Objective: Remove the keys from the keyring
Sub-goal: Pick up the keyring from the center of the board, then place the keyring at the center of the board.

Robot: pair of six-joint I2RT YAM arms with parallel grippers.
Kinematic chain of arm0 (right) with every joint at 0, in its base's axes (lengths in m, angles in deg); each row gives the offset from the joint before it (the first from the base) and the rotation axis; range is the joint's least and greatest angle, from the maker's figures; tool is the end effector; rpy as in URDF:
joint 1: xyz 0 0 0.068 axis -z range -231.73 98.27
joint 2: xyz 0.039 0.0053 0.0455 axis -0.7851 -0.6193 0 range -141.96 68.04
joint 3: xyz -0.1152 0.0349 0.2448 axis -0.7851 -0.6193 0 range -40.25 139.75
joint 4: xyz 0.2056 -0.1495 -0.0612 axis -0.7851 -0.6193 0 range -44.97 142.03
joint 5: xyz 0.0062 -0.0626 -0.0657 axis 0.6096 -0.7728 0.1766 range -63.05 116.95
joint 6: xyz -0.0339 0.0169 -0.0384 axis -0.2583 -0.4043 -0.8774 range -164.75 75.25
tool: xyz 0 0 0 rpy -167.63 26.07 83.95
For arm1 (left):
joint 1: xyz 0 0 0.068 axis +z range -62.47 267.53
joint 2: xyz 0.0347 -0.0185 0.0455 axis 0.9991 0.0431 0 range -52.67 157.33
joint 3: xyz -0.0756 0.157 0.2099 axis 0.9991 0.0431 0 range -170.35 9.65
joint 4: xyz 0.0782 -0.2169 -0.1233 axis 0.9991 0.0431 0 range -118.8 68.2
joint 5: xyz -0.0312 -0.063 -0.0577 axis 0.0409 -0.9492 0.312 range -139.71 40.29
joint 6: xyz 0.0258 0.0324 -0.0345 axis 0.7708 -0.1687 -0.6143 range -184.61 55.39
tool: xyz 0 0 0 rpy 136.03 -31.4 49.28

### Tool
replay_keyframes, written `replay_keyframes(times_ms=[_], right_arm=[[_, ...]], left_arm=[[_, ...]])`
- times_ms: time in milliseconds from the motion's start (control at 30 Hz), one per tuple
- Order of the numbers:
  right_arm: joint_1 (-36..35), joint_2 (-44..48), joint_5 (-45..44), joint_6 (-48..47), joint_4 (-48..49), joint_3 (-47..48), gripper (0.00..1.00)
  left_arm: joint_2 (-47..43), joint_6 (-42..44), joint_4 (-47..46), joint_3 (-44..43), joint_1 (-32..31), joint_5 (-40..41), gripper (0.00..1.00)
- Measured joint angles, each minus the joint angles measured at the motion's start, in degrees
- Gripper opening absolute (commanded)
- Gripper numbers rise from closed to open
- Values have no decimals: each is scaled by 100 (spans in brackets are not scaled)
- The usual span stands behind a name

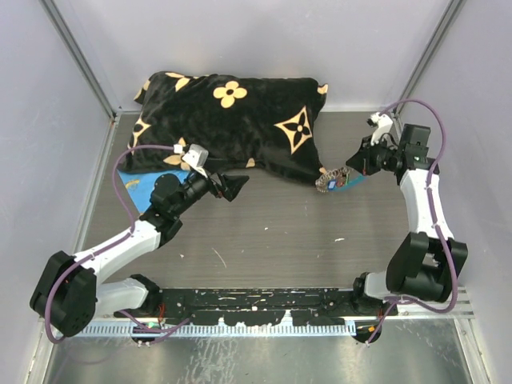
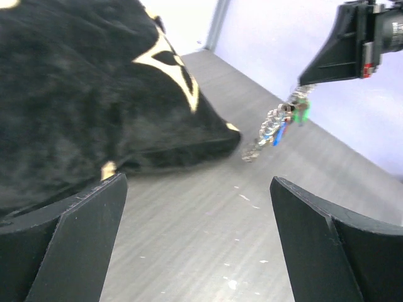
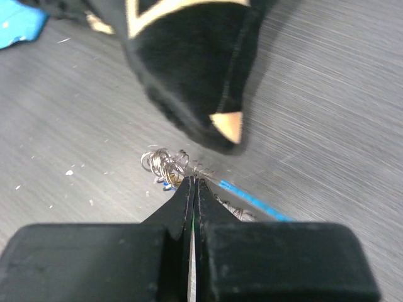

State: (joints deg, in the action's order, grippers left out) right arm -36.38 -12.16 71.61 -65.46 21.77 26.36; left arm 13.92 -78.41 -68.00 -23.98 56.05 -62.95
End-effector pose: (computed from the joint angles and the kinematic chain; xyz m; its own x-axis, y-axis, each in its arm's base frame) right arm 0.2949 -0.0550 0.3055 -0.5187 -0.1184 -0.8467 -0.5173 0.8320 0.2006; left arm 0.2186 -0.1434 0.2847 -0.0775 -0.2247 -0.9713 0.7043 0.6773 -0.2128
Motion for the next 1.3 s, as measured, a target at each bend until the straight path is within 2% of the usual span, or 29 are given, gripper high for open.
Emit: replay_keyframes(times_ms=[200, 333, 500, 633, 800, 1033, 1300], right_arm=[[-715, 566, 223, -522, -332, -205, 1], [-1279, 776, 459, -1036, -649, -297, 1], [-2184, 863, 647, -1681, -951, -380, 1], [-2723, 848, 625, -1956, -1078, -496, 1], [-3287, 745, 369, -2197, -1102, -570, 1], [-3469, 721, -269, -2697, -1298, -629, 1], [-3464, 758, -894, -3077, -1493, -890, 1]], left_arm=[[4, -662, -208, 24, -42, -750, 95], [4, -649, -380, 122, -251, -872, 94], [98, -713, -431, 219, -715, -789, 88], [352, -1084, -474, 337, -767, -566, 79], [470, -1556, -389, 577, -833, -153, 75], [553, -1989, 295, 529, -852, 431, 74], [1458, -2341, 826, 81, -855, 518, 74]])
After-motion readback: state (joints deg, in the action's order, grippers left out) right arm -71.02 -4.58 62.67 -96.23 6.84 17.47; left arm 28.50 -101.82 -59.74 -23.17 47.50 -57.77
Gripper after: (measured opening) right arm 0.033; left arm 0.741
